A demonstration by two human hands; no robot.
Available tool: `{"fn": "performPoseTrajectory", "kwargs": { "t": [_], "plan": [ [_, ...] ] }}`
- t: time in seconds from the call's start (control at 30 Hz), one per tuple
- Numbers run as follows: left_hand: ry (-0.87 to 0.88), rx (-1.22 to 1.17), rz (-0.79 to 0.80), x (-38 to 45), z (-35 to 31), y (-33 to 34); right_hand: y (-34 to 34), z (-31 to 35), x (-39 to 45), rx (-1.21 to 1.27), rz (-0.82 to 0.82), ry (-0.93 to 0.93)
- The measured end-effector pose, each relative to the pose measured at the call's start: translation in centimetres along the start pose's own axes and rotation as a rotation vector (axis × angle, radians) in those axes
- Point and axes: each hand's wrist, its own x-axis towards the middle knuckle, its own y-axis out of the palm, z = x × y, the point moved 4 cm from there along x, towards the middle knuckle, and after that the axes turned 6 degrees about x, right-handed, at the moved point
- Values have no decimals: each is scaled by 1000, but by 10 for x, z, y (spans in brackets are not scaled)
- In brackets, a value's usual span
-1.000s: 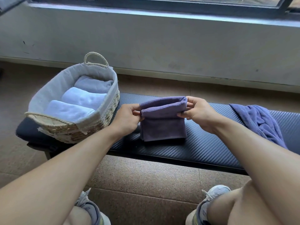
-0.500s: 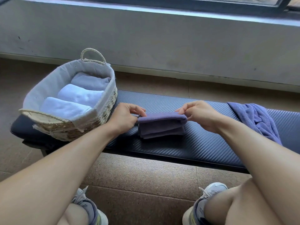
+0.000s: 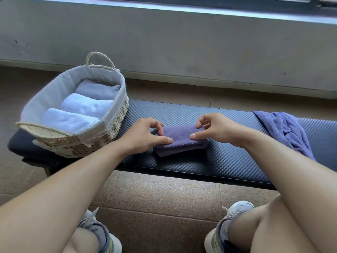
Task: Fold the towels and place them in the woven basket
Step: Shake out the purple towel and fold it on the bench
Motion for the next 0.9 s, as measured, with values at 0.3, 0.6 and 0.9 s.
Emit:
{"fn": "performPoseTrajectory", "kwargs": {
  "t": [0.3,0.6,0.9],
  "plan": [
    [-6,146,64,1,-7,4,3,0,-2,-215,54,144],
    [8,250,263,-28,-29,18,13,19,-12,181,135,-39],
    [-19,-548,73,-34,-52,6,8,49,-27,505,0,-368]
  ]
}}
